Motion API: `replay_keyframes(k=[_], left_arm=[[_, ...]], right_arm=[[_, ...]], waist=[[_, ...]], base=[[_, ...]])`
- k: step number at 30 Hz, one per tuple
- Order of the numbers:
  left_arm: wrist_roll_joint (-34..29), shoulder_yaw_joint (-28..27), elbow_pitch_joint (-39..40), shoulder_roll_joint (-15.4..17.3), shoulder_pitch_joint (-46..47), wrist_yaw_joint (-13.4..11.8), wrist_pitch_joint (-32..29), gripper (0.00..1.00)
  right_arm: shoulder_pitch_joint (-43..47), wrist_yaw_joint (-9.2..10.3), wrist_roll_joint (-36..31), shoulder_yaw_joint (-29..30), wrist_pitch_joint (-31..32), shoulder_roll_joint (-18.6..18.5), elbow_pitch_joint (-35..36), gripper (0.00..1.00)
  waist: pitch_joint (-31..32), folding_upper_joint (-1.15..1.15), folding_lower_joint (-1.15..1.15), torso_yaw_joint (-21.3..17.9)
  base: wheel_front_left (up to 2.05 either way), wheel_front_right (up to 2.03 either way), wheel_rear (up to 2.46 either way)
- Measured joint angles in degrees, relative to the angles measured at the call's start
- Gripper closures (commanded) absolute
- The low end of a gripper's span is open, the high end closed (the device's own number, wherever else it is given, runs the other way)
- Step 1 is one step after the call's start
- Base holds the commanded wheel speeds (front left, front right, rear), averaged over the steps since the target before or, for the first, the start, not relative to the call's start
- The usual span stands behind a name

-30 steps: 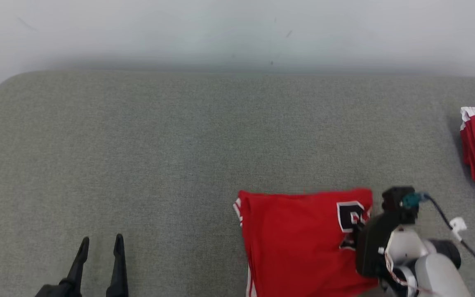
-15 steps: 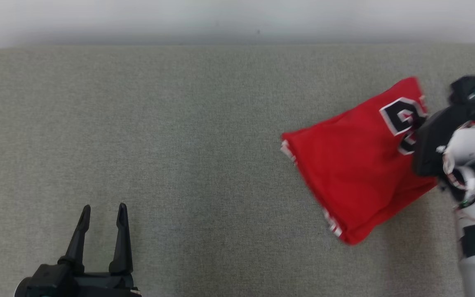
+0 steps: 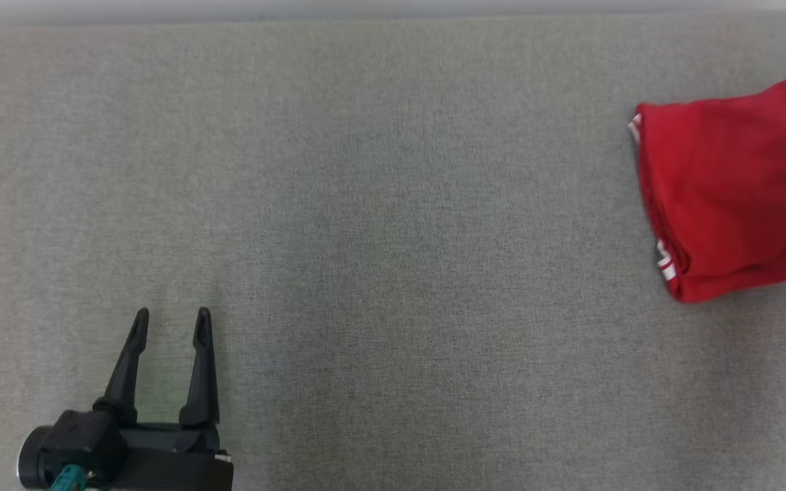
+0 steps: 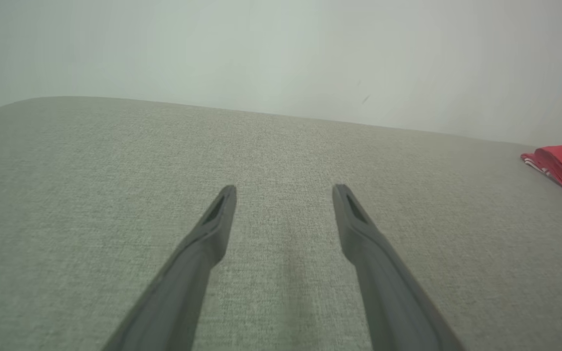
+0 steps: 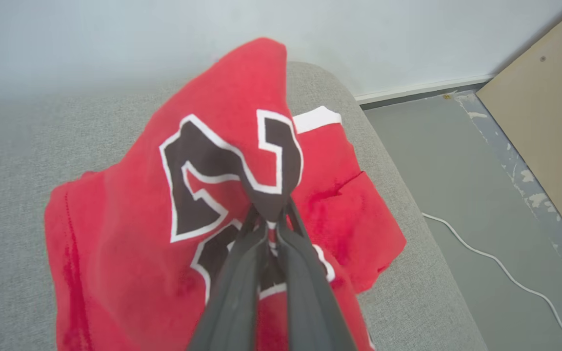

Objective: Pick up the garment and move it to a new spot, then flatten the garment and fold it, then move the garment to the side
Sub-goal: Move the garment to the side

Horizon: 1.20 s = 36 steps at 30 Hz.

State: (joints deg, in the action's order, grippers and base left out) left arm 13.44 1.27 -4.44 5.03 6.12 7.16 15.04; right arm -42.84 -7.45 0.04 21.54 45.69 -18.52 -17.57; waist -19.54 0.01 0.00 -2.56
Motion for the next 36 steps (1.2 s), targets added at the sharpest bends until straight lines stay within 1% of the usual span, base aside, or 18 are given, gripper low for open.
replay_keyframes(k=[4, 10, 13, 16, 18, 19, 23, 24, 25, 26, 31, 34, 36], left_arm=[[0.0, 0.8, 0.0, 0.8, 1.2, 0.2, 0.0, 0.00], [0.0, 2.3, -0.1, 2.0, 2.3, 0.3, 0.0, 0.00], [0.1, 2.8, -0.2, 2.7, 2.4, 0.3, 0.0, 0.00], [0.1, 3.1, -0.3, 3.5, 2.4, 0.3, 0.0, 0.00], [0.1, 3.3, -0.3, 4.1, 2.4, 0.3, 0.0, 0.00], [0.1, 3.6, -0.2, 4.5, 2.4, 0.3, 0.0, 0.00], [0.2, 4.2, -0.2, 5.1, 2.6, 0.3, -0.1, 0.00], [0.3, 4.3, -0.2, 5.2, 2.8, 0.3, -0.1, 0.00], [0.3, 4.4, -0.3, 5.4, 2.9, 0.3, -0.1, 0.00], [0.4, 4.6, -0.3, 5.5, 3.1, 0.3, -0.1, 0.00], [0.5, 4.9, -0.4, 6.2, 3.4, 0.3, -0.1, 0.00], [-0.1, 4.7, 0.0, 6.7, 3.7, 0.2, -0.1, 0.00], [-0.2, 4.4, 1.1, 6.8, 3.9, 0.2, 0.0, 0.00]], right_arm=[[-3.1, 0.00, -2.8, 4.3, -1.3, -0.8, -2.8, 1.00], [-5.2, -0.01, -9.7, 12.9, -3.4, -1.6, -2.8, 1.00], [-6.1, -0.01, -12.7, 17.7, -4.6, -1.5, -3.1, 1.00], [-7.3, 0.00, -14.9, 21.6, -6.2, -0.2, -3.3, 1.00], [-7.6, -0.01, -16.0, 23.0, -8.2, 0.6, -3.4, 1.00], [-7.7, -0.01, -16.9, 23.8, -10.2, 1.1, -3.6, 1.00], [-8.6, -0.01, -19.2, 24.7, -13.1, 2.1, -4.3, 1.00], [-8.8, -0.01, -19.7, 24.8, -14.0, 2.3, -4.3, 0.89], [-8.8, -0.01, -20.4, 24.7, -14.9, 2.5, -4.3, 0.31], [-8.8, -0.01, -21.3, 24.9, -15.3, 2.6, -4.3, 0.00], [-8.8, -0.01, -23.8, 25.6, -16.7, 2.6, -5.0, 0.00], [-9.5, 0.00, -23.8, 25.3, -19.3, 2.5, -5.9, 0.00], [-10.1, -0.01, -22.9, 23.5, -21.7, 2.2, -6.7, 0.00]], waist=[[-1.8, 0.00, 0.00, -0.2], [-4.1, 0.00, 0.00, 0.2], [-5.1, 0.00, 0.00, 0.5], [-6.1, 0.01, 0.00, 0.7], [-6.7, 0.00, 0.00, 0.7], [-7.2, 0.00, 0.00, 0.7], [-8.1, 0.00, 0.00, 0.7], [-8.2, 0.00, 0.00, 0.6], [-8.3, 0.01, 0.00, 0.6], [-8.4, 0.00, 0.00, 0.6], [-8.2, 0.00, 0.00, 0.6], [-7.9, 0.00, 0.00, 0.5], [-7.4, -0.01, 0.00, 0.4]], base=[[0.00, 0.00, 0.00], [0.00, 0.00, 0.00], [0.00, 0.00, 0.00], [0.00, 0.00, 0.00], [0.00, 0.00, 0.00], [0.00, 0.00, 0.00], [0.00, 0.00, 0.00], [0.00, 0.00, 0.00], [0.00, 0.00, 0.00], [0.00, 0.00, 0.00], [0.00, 0.00, 0.00], [0.00, 0.00, 0.00], [0.00, 0.00, 0.00]])
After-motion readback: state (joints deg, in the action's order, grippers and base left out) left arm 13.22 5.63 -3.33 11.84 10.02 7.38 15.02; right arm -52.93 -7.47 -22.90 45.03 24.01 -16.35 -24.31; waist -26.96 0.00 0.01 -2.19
